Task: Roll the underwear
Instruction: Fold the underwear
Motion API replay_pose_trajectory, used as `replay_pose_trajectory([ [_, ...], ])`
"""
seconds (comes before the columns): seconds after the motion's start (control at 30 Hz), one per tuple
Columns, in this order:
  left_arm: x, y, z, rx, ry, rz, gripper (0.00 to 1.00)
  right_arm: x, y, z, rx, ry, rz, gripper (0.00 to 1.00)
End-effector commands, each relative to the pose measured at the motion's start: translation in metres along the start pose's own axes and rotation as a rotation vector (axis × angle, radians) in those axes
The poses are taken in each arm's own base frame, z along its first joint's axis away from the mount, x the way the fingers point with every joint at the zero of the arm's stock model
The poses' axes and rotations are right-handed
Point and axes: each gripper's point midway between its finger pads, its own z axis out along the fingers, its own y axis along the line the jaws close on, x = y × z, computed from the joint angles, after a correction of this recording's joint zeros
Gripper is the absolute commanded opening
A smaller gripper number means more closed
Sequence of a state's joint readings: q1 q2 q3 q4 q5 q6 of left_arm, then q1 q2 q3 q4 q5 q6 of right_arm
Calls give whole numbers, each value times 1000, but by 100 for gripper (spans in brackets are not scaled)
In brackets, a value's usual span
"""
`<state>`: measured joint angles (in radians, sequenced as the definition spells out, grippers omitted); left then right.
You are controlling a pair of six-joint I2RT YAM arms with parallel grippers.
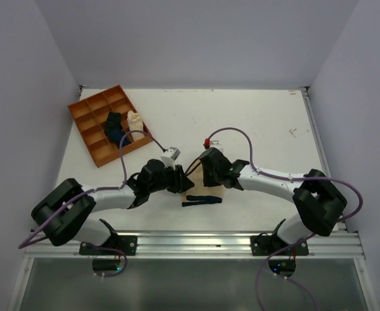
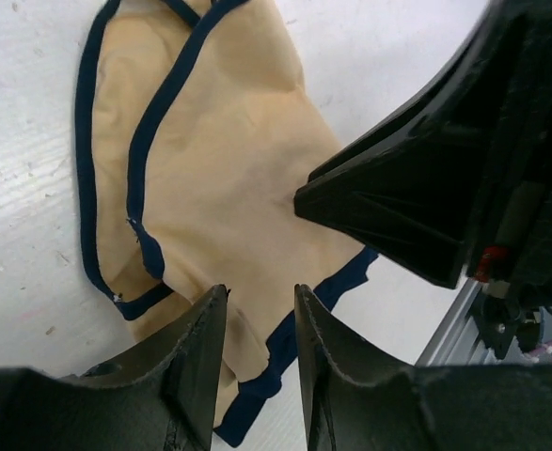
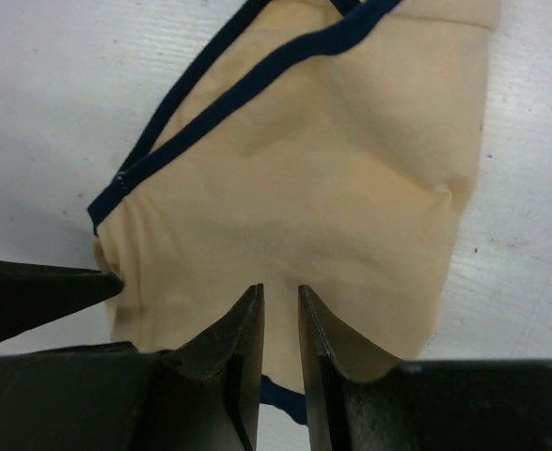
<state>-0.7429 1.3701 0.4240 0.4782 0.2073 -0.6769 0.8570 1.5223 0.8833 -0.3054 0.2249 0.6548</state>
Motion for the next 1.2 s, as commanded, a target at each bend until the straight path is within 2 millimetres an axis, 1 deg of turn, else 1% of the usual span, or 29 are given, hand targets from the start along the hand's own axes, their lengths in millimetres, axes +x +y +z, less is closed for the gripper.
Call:
replay_pose_trajectory([
  [0.0,-9,-18,15,87,-15,23,38,-13,-8,-5,35,-71,42,25],
  [0.03,0,-6,18,45,9,10,38,-11,-10,-4,39,-68,42,25],
  [0.1,13,17,18,-52,30,-14,37,-2,-14,1,49,-52,40,25],
  [0.13,16,23,16,-78,29,-22,37,-1,-15,3,49,-50,42,25],
  [0.17,17,27,15,-93,25,-24,37,4,-18,5,57,-42,43,25],
  [0.23,13,31,12,-125,6,-20,37,6,-18,9,62,-36,42,25],
  [0.3,13,35,10,-154,13,-14,39,2,-15,9,66,-36,39,25],
  [0.33,9,33,9,-151,7,-7,39,-2,-15,8,70,-42,39,25],
  [0.37,8,32,8,-156,9,-3,39,-15,-7,4,60,-68,39,25],
  [0.4,5,32,7,-163,5,1,40,-20,-9,1,73,-70,38,25],
  [0.43,2,31,7,-162,0,8,40,-30,-10,-2,94,-94,38,25],
  [0.47,1,30,7,-163,3,10,40,-47,-4,-8,87,-126,41,25],
  [0.53,1,27,6,-154,9,12,40,-60,-9,-10,116,-135,41,26],
  [0.57,1,27,7,-152,9,11,40,-71,-6,-10,119,-143,46,26],
  [0.6,3,27,7,-156,14,15,40,-74,-11,-8,137,-135,53,26],
  [0.67,5,32,9,-180,24,22,40,-79,-15,1,152,-121,61,26],
  [0.7,6,35,11,-193,32,22,40,-80,-22,6,168,-113,73,26],
  [0.77,10,40,12,-208,42,20,40,-84,-28,14,188,-106,77,26],
  [0.8,12,42,14,-214,49,21,40,-82,-35,24,209,-83,80,26],
  [0.83,14,44,14,-220,54,19,40,-82,-40,29,219,-74,77,26],
  [0.87,15,45,15,-225,59,18,40,-87,-41,33,222,-75,78,26],
  [0.9,17,47,16,-230,66,17,40,-88,-49,41,236,-63,83,26],
  [0.93,18,48,16,-237,68,17,40,-90,-53,46,244,-55,71,25],
  [0.97,18,51,15,-252,65,16,40,-98,-51,48,238,-64,73,25],
  [1.0,18,52,15,-260,65,14,40,-98,-58,56,254,-48,73,25],
  [1.03,18,54,15,-267,68,14,40,-106,-57,57,249,-58,64,25],
  [1.1,18,55,13,-281,69,16,40,-109,-63,63,268,-43,55,25],
  [1.13,18,55,12,-281,69,14,40,-107,-65,68,280,-26,30,25],
  [1.17,15,55,11,-286,62,15,40,-113,-63,67,277,-31,24,25],
])
